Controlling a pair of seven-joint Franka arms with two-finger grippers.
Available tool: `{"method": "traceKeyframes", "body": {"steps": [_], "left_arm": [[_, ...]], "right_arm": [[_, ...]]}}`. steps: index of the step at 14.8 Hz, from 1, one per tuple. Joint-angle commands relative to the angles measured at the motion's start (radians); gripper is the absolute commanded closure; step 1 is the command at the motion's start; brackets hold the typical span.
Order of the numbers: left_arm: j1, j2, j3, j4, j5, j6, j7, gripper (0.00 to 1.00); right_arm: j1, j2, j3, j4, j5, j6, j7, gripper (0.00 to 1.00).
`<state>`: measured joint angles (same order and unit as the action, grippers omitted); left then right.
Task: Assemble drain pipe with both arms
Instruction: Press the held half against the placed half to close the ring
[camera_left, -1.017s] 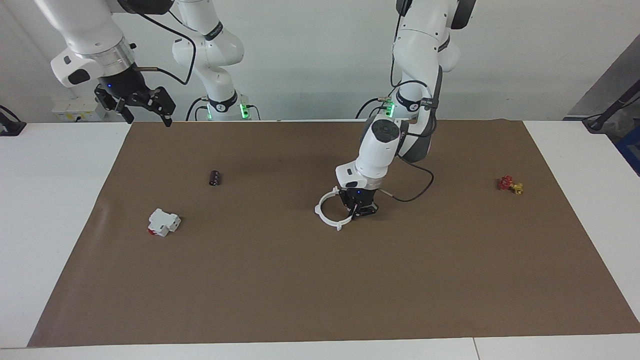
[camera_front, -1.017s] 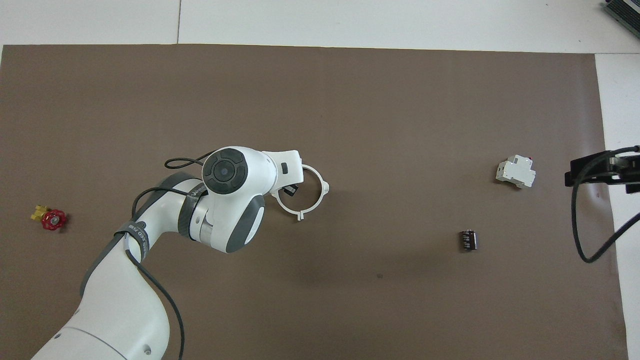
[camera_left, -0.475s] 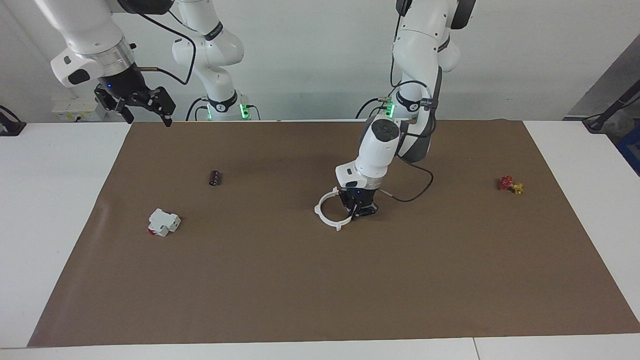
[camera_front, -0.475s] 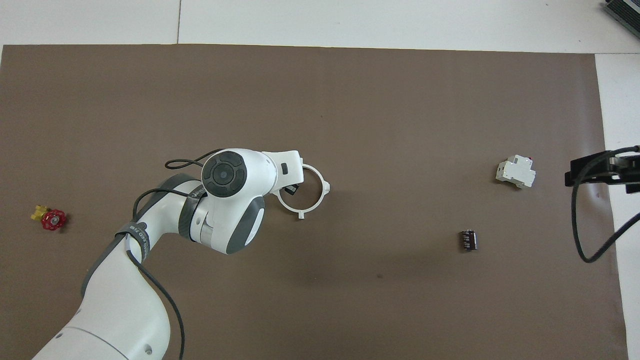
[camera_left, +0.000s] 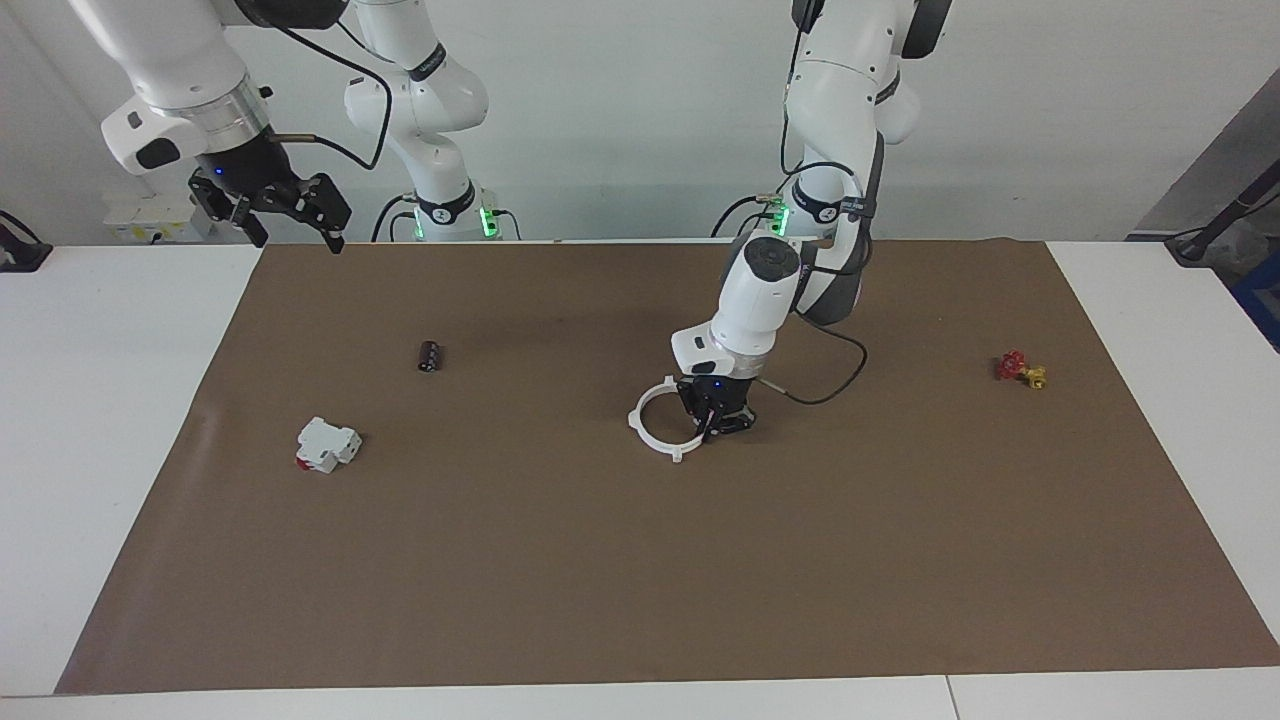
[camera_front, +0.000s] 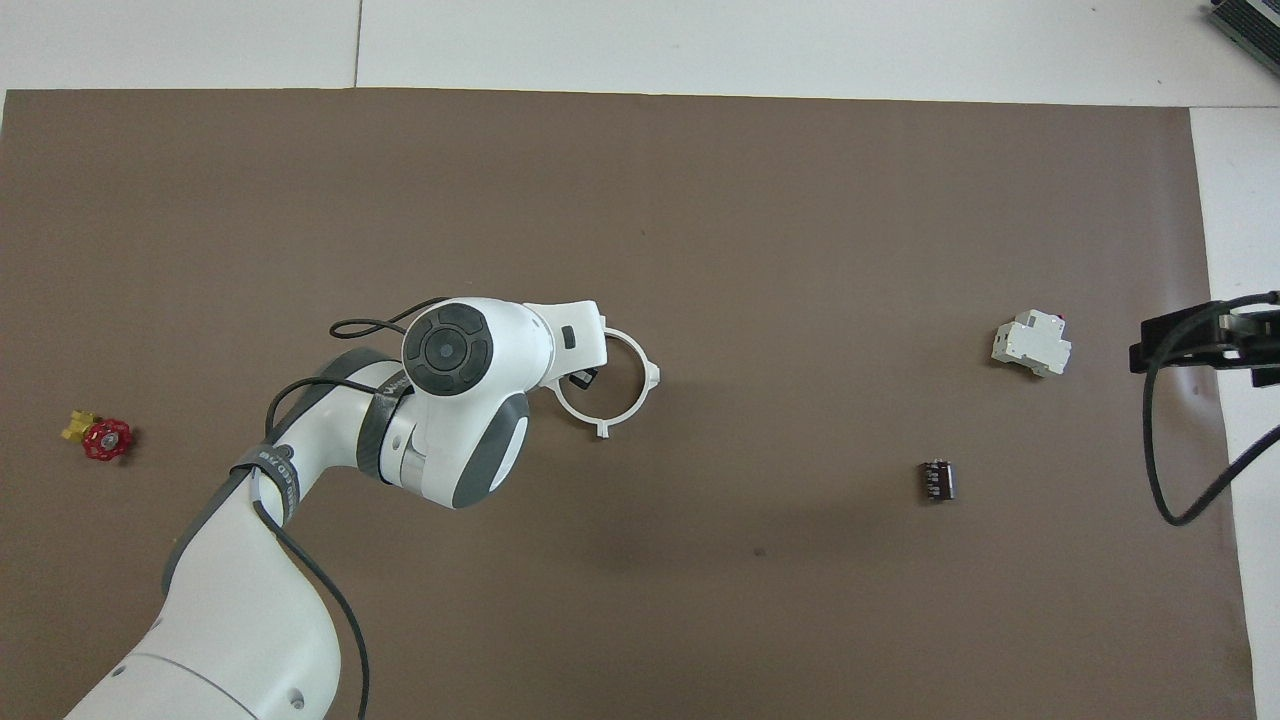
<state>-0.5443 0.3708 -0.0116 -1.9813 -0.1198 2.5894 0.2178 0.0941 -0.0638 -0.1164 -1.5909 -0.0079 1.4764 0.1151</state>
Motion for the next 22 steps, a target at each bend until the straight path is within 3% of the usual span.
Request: {"method": "traceKeyframes", "body": {"steps": [1,8,9,10,11,13,14,18,22], "left_arm": [[-0.014,-0.02,0.013,-0.03,0.019,0.023,-0.02,1.0],[-0.009,-0.02,0.01,-0.027,0.019,0.02,-0.021,1.0],[-0.009,-0.018,0.01,-0.025,0.019,0.02,-0.021,0.96],[-0.008,-0.018,0.01,-0.025,0.019,0.02,-0.021,0.68],[-0.005,-0.019,0.01,-0.025,0.019,0.017,-0.02,0.47],[-0.005,-0.018,0.01,-0.025,0.019,0.02,-0.023,0.27],[-0.005,-0.018,0.01,-0.025,0.019,0.02,-0.023,0.21],[-0.003,-0.018,0.01,-0.017,0.017,0.014,-0.026,0.21],[-0.003,-0.042,0.01,-0.013,0.017,-0.003,-0.077,0.14]], "right_arm": [[-0.017,-0.005,0.006,-0.001,0.008,0.01,-0.023,0.0],[-0.017,-0.005,0.006,-0.003,0.008,0.01,-0.023,0.0],[-0.017,-0.005,0.006,-0.003,0.008,0.01,-0.023,0.0],[-0.017,-0.005,0.006,-0.003,0.008,0.01,-0.023,0.0],[-0.017,-0.005,0.006,-0.003,0.008,0.01,-0.023,0.0],[-0.017,-0.005,0.006,-0.003,0.008,0.01,-0.023,0.0],[-0.017,-0.005,0.006,-0.003,0.008,0.01,-0.023,0.0],[-0.017,-0.005,0.006,-0.003,0.008,0.01,-0.023,0.0],[-0.024,-0.005,0.006,-0.003,0.011,0.009,-0.02,0.0]]}}
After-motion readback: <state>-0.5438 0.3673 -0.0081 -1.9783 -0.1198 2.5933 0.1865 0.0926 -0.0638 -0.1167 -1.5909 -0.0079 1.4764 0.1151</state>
